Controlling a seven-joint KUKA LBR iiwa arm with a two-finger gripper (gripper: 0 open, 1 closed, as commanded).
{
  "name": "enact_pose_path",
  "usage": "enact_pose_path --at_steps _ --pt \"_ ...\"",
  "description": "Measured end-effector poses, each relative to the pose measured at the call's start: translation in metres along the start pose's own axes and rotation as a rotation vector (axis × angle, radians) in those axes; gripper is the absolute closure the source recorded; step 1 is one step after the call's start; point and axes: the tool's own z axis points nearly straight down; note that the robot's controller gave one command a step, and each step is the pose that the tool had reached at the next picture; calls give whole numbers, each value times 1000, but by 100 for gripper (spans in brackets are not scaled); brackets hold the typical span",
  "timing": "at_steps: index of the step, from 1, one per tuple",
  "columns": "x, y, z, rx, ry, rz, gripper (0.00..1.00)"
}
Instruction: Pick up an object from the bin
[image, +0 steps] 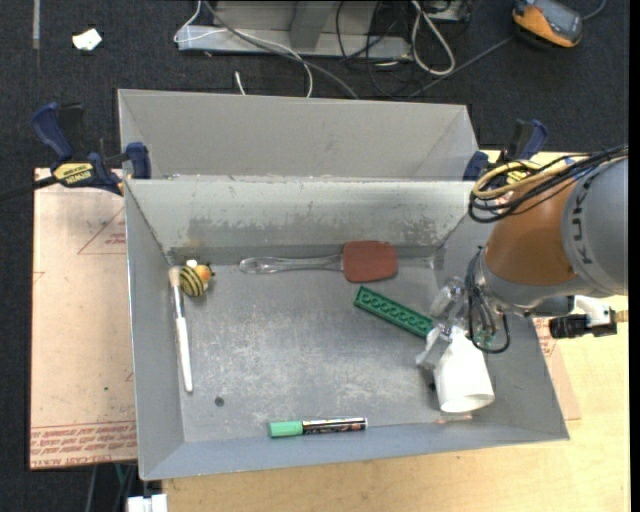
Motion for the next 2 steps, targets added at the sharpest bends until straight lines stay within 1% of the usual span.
enact_pose_path --at_steps 1,2 --pt "7 2 0 -4 2 -236 0" --pt "-4 8 3 -13 7 -181 100"
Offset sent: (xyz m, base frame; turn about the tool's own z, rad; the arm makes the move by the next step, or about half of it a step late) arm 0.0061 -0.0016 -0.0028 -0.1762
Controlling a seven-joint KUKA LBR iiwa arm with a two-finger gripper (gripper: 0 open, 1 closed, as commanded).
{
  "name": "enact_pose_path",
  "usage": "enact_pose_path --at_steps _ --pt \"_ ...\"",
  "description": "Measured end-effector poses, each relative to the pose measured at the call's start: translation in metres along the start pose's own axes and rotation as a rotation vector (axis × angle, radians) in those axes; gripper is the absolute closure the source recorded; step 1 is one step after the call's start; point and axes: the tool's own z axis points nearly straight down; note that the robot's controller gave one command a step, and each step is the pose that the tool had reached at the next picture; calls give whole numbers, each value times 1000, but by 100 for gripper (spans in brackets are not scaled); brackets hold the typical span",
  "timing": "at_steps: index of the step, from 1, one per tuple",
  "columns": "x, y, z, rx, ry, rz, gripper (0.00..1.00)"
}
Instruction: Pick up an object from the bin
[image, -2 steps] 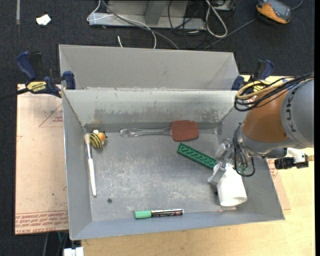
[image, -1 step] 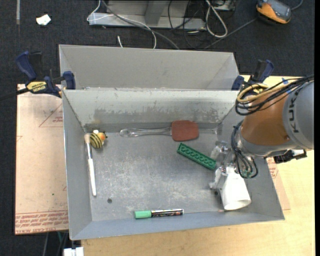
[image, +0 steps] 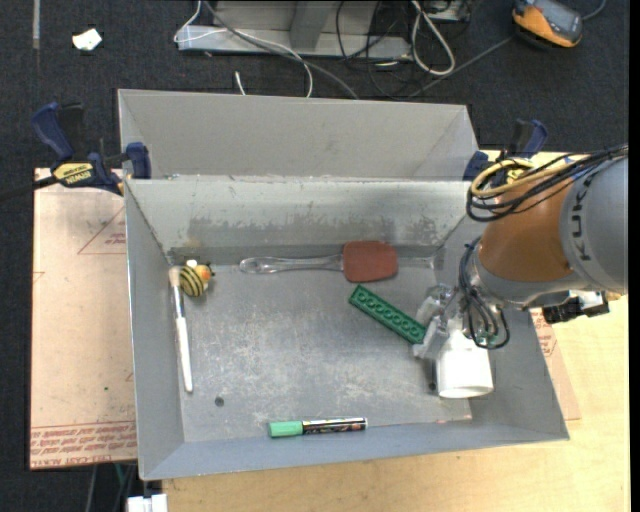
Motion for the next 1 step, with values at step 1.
enact_pose_path --at_steps 1 --pt "0 0 0 0 0 0 100"
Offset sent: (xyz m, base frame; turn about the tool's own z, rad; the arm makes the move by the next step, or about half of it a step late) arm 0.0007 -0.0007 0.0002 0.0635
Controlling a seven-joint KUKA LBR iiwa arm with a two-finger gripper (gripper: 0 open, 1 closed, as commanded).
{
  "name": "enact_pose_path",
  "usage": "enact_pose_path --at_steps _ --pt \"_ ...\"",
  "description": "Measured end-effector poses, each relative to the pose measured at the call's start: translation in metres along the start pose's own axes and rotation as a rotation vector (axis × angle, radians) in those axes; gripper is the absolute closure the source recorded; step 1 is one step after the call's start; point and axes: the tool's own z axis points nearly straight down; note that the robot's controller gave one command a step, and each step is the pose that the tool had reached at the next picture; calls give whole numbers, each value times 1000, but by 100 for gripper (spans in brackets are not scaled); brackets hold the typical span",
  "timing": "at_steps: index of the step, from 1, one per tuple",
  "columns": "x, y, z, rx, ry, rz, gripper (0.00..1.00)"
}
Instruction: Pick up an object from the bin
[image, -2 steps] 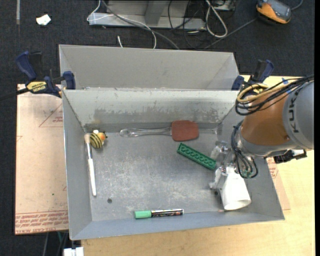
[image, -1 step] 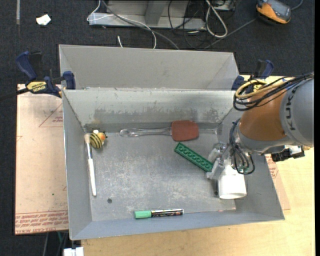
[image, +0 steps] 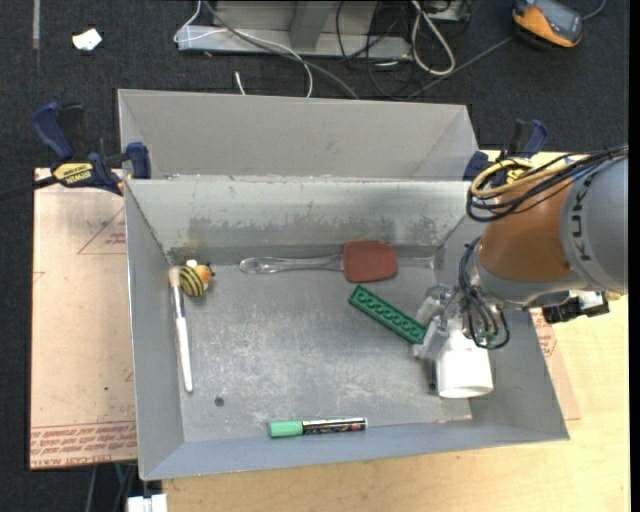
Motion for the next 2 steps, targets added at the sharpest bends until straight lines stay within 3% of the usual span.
enact_pose_path --at_steps 1,2 --pt "0 0 0 0 1 24 100" --pt "5 4 -59 1 3 -14 100"
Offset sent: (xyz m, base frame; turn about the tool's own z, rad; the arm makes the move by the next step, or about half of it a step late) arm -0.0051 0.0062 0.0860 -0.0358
